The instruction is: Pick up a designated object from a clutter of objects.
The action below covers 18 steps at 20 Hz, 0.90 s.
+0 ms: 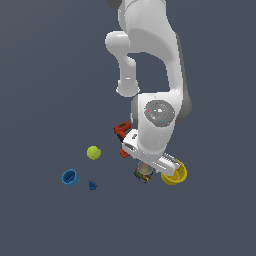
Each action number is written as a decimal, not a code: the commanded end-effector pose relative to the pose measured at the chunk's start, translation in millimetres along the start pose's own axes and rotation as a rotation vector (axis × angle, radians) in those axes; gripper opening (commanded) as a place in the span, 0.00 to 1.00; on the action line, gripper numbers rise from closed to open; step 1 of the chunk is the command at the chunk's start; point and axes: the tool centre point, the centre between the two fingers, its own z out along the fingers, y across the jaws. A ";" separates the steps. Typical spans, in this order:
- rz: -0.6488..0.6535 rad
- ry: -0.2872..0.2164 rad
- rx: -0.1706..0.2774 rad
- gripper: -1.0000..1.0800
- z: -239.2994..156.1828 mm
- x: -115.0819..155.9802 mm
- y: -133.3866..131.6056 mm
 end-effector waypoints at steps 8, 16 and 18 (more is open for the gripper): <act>0.017 0.000 0.001 0.96 10.6 0.0 -2.7; 0.021 0.001 0.001 0.96 48.2 -0.5 -2.2; 0.022 0.001 0.001 0.96 54.3 -0.3 -2.2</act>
